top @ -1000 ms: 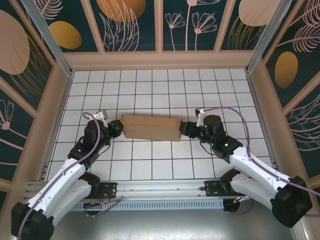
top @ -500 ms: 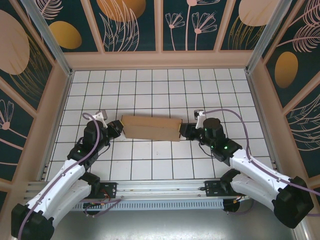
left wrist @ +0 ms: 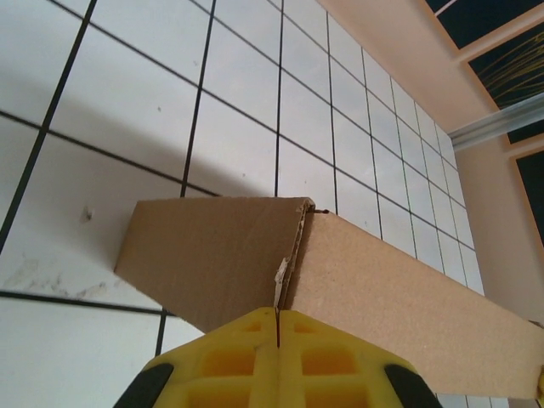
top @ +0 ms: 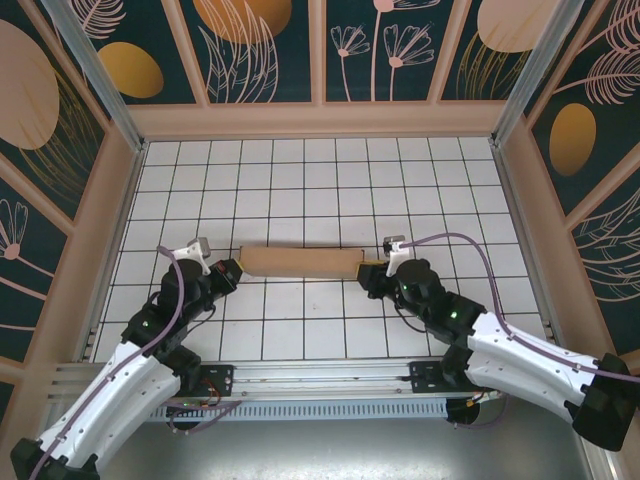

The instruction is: Fold the paper box

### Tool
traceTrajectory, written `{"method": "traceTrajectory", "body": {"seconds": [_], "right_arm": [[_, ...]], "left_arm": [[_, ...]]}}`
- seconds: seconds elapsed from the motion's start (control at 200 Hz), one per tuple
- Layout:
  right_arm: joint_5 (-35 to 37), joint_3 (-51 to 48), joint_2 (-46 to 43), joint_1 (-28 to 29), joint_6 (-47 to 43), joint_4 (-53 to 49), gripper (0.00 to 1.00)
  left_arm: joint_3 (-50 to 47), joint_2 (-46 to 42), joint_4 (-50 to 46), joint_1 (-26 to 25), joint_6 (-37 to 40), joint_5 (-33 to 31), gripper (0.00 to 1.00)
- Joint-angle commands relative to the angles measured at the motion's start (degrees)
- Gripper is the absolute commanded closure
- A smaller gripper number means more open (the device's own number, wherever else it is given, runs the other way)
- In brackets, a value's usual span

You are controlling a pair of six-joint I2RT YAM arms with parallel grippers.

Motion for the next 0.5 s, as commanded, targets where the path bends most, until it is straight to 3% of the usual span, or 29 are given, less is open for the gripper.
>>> {"method": "traceTrajectory", "body": {"seconds": [0.0, 0.25, 0.43, 0.495], "right_arm": [[2.1, -2.8, -0.7, 3.7, 2.7, -8.7, 0.79], [5.5, -3.9, -2.3, 8.3, 7.5, -11.7, 0.79], [8.1, -3.0, -2.3, 7.9, 9.4, -14.6, 0.73], [6.9, -1.5, -1.9, 6.4, 8.4, -14.3, 0.68]], "left_arm": [[-2.0, -1.5, -11.0, -2.7, -3.3, 6.5, 0.95], [-4.1, -3.7, -12.6, -2.9, -4.5, 9.1, 0.92], [-2.9, -0.3, -10.5, -2.9, -3.2, 9.4, 0.64], [0.2, 0.8, -11.3, -2.9, -1.2, 5.5, 0.56]]}}
